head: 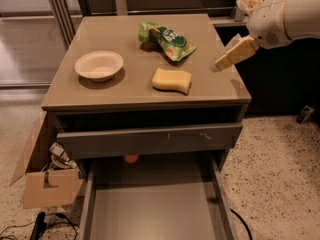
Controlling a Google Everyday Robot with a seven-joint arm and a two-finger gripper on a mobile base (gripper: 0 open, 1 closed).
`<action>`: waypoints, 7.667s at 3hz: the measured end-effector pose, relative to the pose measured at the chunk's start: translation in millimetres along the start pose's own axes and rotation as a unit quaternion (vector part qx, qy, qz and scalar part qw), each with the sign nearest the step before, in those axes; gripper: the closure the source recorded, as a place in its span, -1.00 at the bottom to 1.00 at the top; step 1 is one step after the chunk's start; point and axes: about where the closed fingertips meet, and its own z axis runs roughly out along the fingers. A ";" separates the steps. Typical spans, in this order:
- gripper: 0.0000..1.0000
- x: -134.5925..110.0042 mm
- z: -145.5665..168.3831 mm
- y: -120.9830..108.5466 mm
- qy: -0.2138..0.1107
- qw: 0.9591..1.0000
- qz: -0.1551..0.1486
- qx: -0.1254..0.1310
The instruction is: Place sponge into middle drawer
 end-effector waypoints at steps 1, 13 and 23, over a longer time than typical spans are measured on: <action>-1.00 -6.7 10.5 15.0 0.009 0.999 -0.010 -0.039; -0.63 48.6 158.2 94.6 0.105 0.980 0.049 -0.163; 1.00 89.8 0.6 175.4 0.092 0.991 0.043 -0.085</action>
Offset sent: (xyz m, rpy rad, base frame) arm -0.0337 0.0545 -0.0160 -0.1614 0.2867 0.3015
